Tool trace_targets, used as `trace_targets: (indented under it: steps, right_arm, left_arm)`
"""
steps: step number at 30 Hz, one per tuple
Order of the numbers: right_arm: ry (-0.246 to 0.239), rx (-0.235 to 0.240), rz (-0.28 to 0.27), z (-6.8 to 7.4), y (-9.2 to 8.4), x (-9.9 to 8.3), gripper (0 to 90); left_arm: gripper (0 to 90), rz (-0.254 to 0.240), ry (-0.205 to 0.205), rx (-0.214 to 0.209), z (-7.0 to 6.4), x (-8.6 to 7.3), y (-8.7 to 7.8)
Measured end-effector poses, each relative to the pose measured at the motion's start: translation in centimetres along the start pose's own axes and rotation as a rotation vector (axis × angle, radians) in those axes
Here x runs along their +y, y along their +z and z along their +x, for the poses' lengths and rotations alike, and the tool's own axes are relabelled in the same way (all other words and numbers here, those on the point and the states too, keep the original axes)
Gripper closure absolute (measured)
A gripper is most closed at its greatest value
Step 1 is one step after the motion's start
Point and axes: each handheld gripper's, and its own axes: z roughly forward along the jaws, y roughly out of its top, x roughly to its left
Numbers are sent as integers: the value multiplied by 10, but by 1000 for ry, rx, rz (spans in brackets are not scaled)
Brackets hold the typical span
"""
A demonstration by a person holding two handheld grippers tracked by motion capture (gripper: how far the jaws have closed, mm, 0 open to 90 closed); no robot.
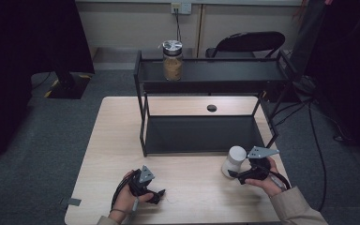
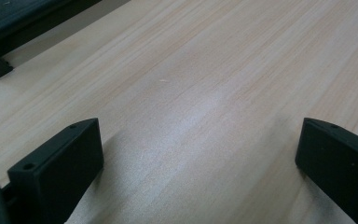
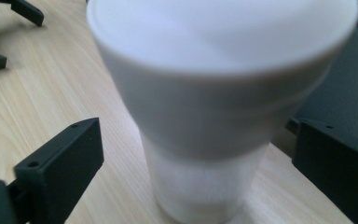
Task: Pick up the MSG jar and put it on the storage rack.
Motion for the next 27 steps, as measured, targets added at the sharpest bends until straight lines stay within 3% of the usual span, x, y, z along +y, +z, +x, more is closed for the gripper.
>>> trace_targets:
  steps: [5, 6, 11, 18, 27]
  right_arm:
    - [6, -3, -9, -1, 2, 2, 71]
    - [5, 5, -14, -4, 3, 2, 120]
    - [17, 9, -35, -6, 4, 0, 192]
    - [-7, 38, -60, -12, 3, -2, 314]
    - [-30, 28, -72, -10, 3, -4, 337]
  left_arm:
    - [0, 0, -1, 1, 0, 0, 0]
    - [0, 0, -1, 1, 0, 0, 0]
    - [0, 0, -1, 2, 0, 0, 0]
    - [0, 0, -2, 2, -1, 0, 0]
    - [0, 0, -3, 3, -1, 0, 0]
